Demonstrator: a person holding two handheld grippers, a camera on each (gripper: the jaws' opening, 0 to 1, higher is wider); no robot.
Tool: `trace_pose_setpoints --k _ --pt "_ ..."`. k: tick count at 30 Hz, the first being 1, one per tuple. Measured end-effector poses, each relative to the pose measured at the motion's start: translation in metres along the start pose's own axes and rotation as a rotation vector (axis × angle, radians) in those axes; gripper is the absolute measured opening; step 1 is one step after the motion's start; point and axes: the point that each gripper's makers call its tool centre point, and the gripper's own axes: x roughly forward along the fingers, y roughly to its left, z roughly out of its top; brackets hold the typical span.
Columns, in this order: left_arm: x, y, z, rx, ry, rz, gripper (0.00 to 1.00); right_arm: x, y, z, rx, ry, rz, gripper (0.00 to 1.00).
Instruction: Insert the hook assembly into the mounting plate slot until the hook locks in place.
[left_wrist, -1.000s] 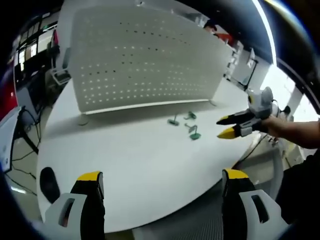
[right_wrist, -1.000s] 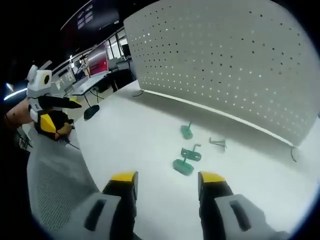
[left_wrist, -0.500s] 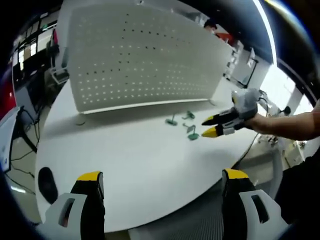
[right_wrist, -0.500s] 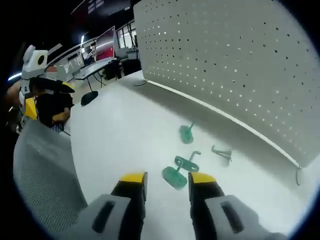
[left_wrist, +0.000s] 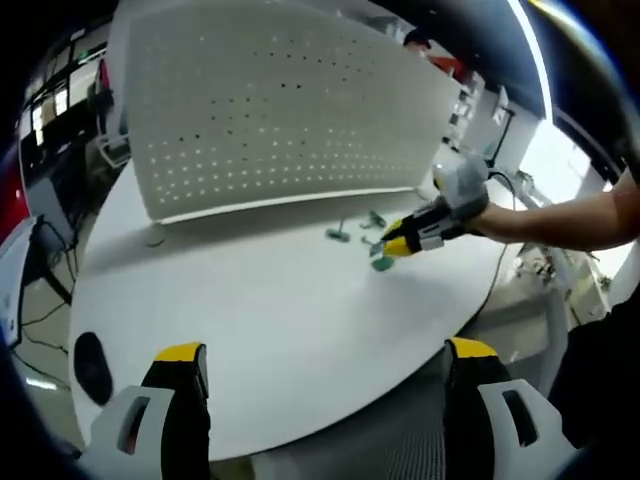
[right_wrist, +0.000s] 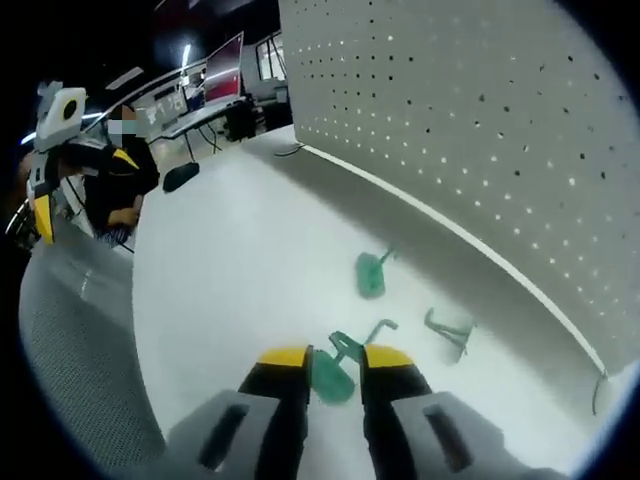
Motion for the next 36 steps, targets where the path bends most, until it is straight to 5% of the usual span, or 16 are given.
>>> trace_pose_setpoints --k 6,22,36 --pt "-0.002 -0.001 0.006 -0.017 -0.018 -0.001 1.00 0.004 0.002 -0.001 -0.035 0.011 0.026 0.02" --pt "-0.007 0.002 0.010 -0.025 -0.037 0.018 1.00 0.004 0.016 0.005 0.023 0.003 0.060 0.00" --pt "-0.007 0.002 0.025 -0.041 -0.063 0.001 1.00 -0.022 0.014 0.053 0.257 -0.188 0.026 0.00"
